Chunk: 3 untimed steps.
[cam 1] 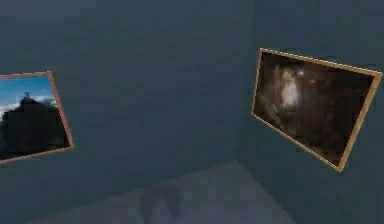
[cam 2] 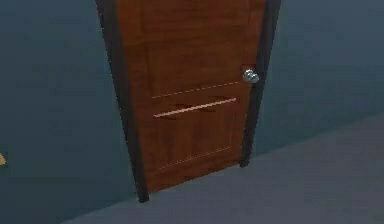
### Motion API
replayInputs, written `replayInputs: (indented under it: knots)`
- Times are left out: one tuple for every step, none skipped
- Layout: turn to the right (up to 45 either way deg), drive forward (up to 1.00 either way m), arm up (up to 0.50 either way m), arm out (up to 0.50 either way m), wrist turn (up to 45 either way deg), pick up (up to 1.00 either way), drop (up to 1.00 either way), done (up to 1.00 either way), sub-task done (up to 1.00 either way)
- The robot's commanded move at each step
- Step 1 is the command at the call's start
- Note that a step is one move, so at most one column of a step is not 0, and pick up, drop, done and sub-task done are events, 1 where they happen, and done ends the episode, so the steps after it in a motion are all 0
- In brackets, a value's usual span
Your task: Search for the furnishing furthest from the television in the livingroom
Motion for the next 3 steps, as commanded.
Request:
replayInputs:
  knots:
    - [-45.0,0.0,0.0,0.0,0.0,0.0,0.0,0.0,0.0]
    - [-18.0,0.0,0.0,0.0,0.0,0.0,0.0,0.0,0.0]
    - [0.0,0.45,0.0,0.0,0.0,0.0,0.0,0.0,0.0]
